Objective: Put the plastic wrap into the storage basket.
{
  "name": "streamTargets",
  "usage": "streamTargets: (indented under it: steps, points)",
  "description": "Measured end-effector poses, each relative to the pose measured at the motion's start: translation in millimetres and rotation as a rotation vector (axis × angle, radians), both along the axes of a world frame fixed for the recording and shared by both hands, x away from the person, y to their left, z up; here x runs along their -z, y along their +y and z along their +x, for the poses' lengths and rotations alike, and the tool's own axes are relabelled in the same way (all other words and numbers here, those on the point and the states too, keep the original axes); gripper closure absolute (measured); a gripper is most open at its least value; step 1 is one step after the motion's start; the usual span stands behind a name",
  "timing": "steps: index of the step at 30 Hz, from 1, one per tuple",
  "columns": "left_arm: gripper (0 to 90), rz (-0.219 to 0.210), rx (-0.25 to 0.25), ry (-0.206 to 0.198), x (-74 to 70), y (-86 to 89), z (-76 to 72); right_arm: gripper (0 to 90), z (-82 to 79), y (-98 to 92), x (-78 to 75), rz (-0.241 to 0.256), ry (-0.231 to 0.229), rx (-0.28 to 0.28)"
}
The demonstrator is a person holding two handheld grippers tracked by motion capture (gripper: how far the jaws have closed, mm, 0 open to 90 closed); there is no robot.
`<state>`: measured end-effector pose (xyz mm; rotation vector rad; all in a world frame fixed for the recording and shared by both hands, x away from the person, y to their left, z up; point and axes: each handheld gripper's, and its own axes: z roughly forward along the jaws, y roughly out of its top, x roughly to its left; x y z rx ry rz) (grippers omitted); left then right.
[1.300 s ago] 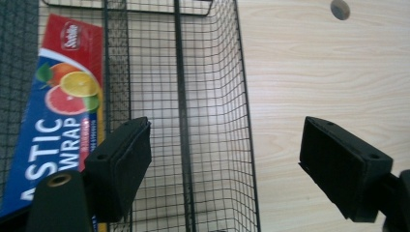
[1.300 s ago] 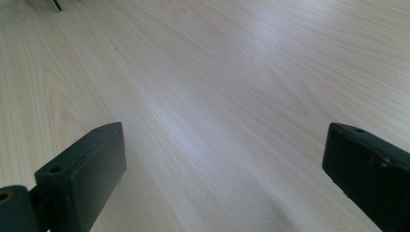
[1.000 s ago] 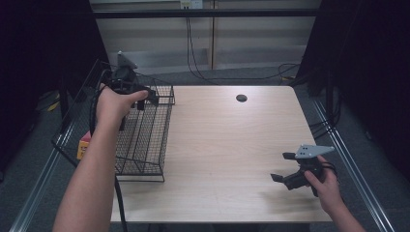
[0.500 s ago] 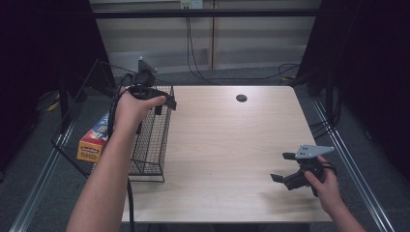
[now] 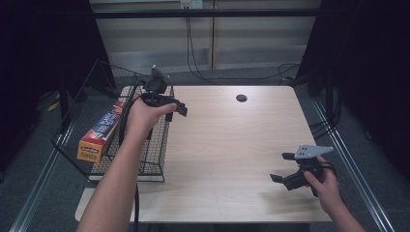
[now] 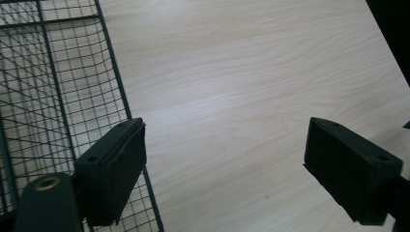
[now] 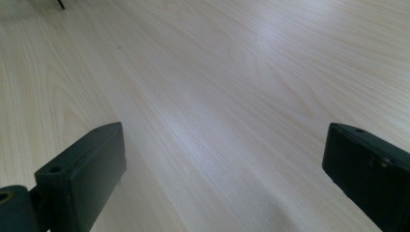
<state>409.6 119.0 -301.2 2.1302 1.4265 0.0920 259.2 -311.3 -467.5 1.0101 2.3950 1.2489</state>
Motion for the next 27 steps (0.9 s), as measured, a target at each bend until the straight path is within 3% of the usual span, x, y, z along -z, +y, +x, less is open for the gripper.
streamTargets:
  steps: [16, 20, 27]
  points:
    - [14.8, -0.014, 0.074, 0.01, 30.0, -23.0, -10.9, 1.7, 0.1, 0.7, 0.5, -0.005, 0.004, -0.007]
    - [14.7, -0.041, 0.082, 0.014, 40.0, -29.6, -15.3, 1.7, 0.0, 1.0, 1.2, -0.011, 0.012, -0.007]
    - [14.2, -0.029, 0.124, 0.017, 51.5, -35.7, -20.6, 1.7, 0.8, 3.5, 3.7, -0.024, 0.021, -0.005]
